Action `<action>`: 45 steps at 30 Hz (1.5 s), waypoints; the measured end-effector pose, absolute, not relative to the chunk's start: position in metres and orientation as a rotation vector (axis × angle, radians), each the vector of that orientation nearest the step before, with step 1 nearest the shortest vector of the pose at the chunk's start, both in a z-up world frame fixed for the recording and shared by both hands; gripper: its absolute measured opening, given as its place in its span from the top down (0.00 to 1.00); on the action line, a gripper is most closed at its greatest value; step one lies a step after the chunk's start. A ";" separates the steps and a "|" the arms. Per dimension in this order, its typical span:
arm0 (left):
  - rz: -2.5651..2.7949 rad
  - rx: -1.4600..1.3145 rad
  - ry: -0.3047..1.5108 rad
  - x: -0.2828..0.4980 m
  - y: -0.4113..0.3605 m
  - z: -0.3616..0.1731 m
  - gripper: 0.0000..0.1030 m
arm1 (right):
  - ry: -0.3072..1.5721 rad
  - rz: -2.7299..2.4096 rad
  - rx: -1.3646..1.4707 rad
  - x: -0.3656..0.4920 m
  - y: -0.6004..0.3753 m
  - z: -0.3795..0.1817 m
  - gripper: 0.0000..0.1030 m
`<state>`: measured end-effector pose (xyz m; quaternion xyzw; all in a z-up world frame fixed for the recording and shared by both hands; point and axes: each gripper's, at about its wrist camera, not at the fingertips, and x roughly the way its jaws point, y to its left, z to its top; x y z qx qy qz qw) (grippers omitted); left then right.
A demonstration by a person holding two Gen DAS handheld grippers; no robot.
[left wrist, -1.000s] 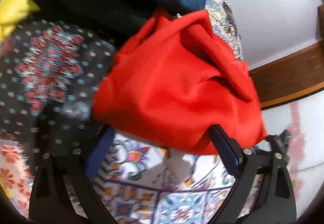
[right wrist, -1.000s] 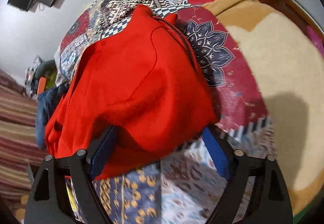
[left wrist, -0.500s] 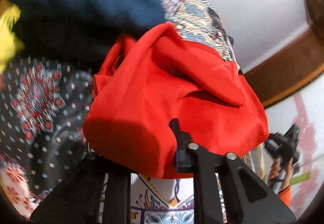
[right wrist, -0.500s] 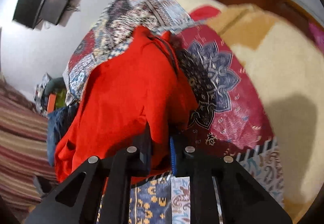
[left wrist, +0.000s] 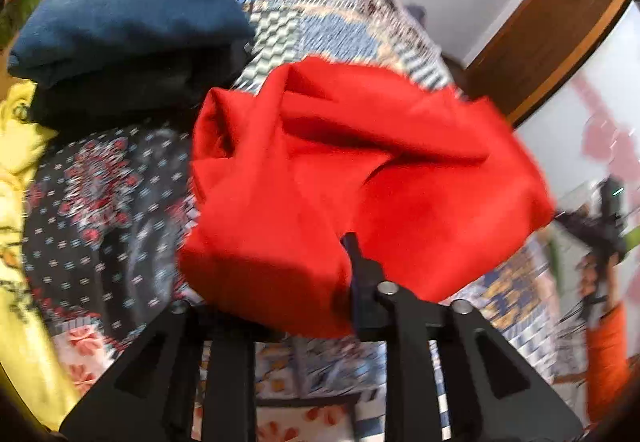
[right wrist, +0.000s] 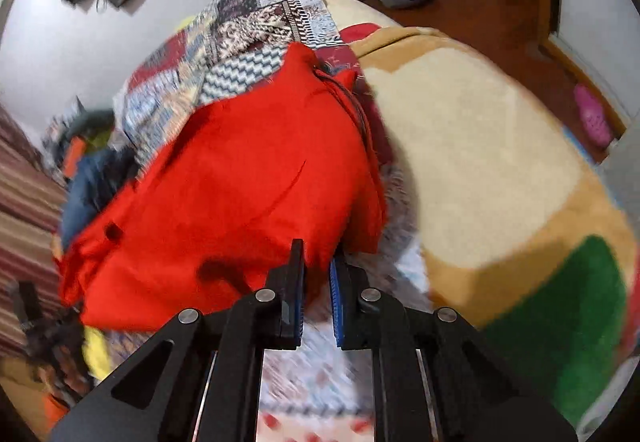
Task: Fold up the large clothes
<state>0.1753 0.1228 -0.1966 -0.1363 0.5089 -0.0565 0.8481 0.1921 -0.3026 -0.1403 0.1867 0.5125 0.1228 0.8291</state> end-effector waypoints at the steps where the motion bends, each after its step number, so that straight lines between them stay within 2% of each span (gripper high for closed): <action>1: -0.100 -0.260 1.084 0.174 0.123 -0.198 0.68 | 1.074 0.243 0.373 0.190 -0.304 -0.136 0.90; 3: -0.060 -0.215 1.077 0.162 0.124 -0.194 0.58 | 1.050 0.209 0.329 0.188 -0.307 -0.125 0.90; 6: -0.027 -0.165 1.046 0.160 0.130 -0.179 0.52 | 1.004 0.177 0.267 0.189 -0.309 -0.105 0.90; 12: 0.066 -0.003 0.959 0.170 0.120 -0.142 0.48 | 0.942 0.263 0.183 0.202 -0.284 -0.078 0.87; 13: 0.073 0.029 0.935 0.171 0.117 -0.134 0.47 | 0.935 0.285 0.177 0.206 -0.276 -0.076 0.83; 15: 0.076 0.062 0.899 0.177 0.111 -0.123 0.38 | 0.931 0.321 0.169 0.214 -0.262 -0.077 0.74; 17: 0.050 0.065 0.866 0.182 0.105 -0.114 0.36 | 0.929 0.349 0.160 0.221 -0.247 -0.081 0.60; 18: 0.017 0.059 0.862 0.184 0.100 -0.111 0.35 | 0.931 0.365 0.145 0.226 -0.236 -0.085 0.58; 21: -0.094 0.040 0.900 0.197 0.082 -0.118 0.34 | 0.960 0.404 0.104 0.230 -0.212 -0.097 0.50; 27: -0.223 0.031 1.088 0.248 0.038 -0.182 0.34 | 1.038 0.447 0.055 0.233 -0.186 -0.132 0.47; 30: -0.197 -0.043 1.154 0.285 0.036 -0.203 0.34 | 1.047 0.435 0.098 0.234 -0.192 -0.138 0.39; 34: -0.086 -0.043 1.140 0.327 0.048 -0.202 0.35 | 1.060 0.450 0.136 0.234 -0.198 -0.142 0.37; 36: 0.013 -0.045 1.126 0.344 0.066 -0.200 0.41 | 1.061 0.452 0.137 0.233 -0.198 -0.142 0.36; 38: 0.073 -0.107 1.108 0.353 0.089 -0.193 0.41 | 1.061 0.451 0.137 0.233 -0.197 -0.142 0.36; 40: 0.079 -0.187 1.077 0.347 0.110 -0.181 0.41 | 1.056 0.449 0.137 0.232 -0.197 -0.141 0.36; 45: 0.059 -0.180 1.035 0.310 0.127 -0.158 0.41 | 1.052 0.434 0.126 0.231 -0.196 -0.138 0.35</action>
